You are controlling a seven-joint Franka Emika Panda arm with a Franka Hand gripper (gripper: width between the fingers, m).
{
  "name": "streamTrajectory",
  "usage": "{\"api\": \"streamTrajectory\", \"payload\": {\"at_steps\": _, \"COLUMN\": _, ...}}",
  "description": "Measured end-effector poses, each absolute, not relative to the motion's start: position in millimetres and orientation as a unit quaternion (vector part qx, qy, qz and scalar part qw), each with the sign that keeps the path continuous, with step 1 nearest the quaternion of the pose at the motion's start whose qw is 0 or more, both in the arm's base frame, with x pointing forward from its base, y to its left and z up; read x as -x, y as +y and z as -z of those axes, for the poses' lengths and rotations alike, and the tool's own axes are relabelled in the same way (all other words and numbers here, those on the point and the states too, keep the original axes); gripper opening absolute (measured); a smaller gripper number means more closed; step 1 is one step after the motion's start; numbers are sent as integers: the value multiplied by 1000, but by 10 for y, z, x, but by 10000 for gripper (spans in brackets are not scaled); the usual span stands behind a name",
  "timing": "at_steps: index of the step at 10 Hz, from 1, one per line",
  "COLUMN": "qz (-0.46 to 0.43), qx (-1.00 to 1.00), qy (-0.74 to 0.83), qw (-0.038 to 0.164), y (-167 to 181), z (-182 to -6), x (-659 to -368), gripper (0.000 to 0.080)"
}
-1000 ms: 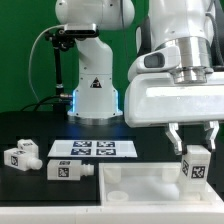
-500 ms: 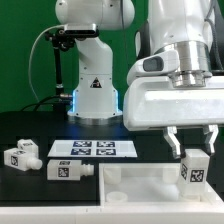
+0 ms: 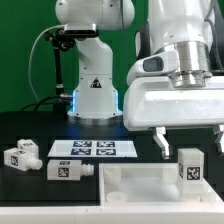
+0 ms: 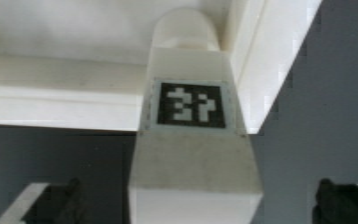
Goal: Assemble one leg
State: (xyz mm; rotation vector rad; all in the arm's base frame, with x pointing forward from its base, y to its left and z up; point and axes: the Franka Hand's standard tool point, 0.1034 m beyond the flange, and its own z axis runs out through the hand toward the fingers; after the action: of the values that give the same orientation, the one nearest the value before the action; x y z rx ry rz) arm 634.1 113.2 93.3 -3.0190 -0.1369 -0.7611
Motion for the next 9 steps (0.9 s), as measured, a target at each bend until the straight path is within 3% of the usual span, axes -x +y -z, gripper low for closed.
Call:
{"api": "streamTrajectory", "payload": {"at_steps": 4, "qz": 180, "qx": 983, "qy": -3, "qw": 28, "y": 1141, "z": -885, "x": -6364, "gripper": 649}}
{"api": "streamTrajectory", "payload": {"at_steps": 6, "qz": 102, "qx": 994, "qy": 9, "qw": 34, "y": 1098, "z": -821, "x": -6309, "gripper": 649}}
{"api": "streamTrajectory", "payload": {"at_steps": 9, "qz": 12, "qx": 999, "qy": 20, "qw": 42, "y": 1057, "z": -864, "x": -6362, "gripper": 649}}
